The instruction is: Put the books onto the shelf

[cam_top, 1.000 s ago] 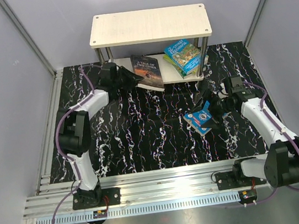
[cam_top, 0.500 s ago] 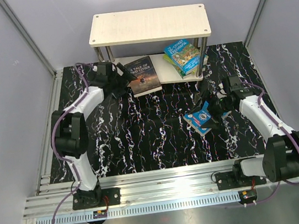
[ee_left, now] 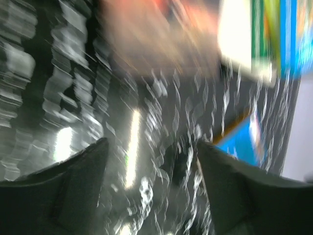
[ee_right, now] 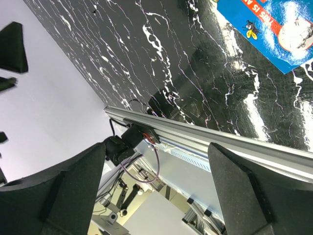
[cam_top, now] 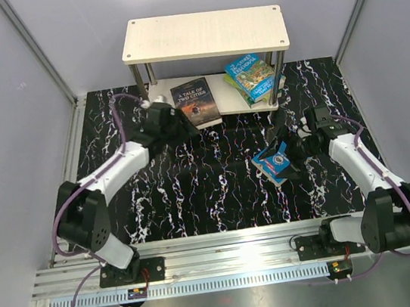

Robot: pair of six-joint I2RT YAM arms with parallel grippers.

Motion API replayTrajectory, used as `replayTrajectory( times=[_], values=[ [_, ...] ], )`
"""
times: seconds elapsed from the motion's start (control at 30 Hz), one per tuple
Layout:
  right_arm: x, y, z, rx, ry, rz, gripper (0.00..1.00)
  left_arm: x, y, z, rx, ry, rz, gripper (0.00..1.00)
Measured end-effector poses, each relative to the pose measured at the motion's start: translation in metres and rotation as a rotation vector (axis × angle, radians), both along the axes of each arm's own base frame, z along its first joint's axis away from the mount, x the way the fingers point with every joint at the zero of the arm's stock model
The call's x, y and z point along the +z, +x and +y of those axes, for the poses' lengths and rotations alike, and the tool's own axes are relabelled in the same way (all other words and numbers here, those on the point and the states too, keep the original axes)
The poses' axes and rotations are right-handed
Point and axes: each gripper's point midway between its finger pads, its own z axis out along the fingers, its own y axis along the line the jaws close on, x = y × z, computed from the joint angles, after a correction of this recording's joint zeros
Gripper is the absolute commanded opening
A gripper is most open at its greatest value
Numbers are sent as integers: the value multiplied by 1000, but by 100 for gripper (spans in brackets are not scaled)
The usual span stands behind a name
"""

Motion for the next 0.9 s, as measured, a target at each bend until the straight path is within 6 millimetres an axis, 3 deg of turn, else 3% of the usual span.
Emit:
replayTrajectory(
  times=[0.13, 0.17, 0.23, 0.4, 0.53, 0.67, 0.8, 0.9],
  values=[
    [-1, -4, 0, -1, 0, -2, 92, -18, -47, -74, -247, 76, 6, 14],
    [0, -5, 0, -2, 1, -4, 92, -23, -55, -90, -303, 107, 16, 8],
    [0, -8, -1, -4, 1, -6, 92, -29, -55, -118, -391, 167, 10, 0],
    [2, -13, -1, -5, -3, -9, 92, -39, -18, -165, -465, 268, -38, 0],
    [3, -19, -4, -5, -17, -5, 92, -66, 5, -175, -439, 339, -28, 0],
    [-1, -24, -7, 0, -44, 16, 92, -93, 13, -162, -372, 421, -7, 0],
    [-4, -29, -9, 7, -62, 29, 92, -93, 25, -155, -302, 453, -33, 0],
    [-7, -30, -10, 13, -71, 40, 92, -89, 43, -161, -263, 448, -65, 0]
  ],
)
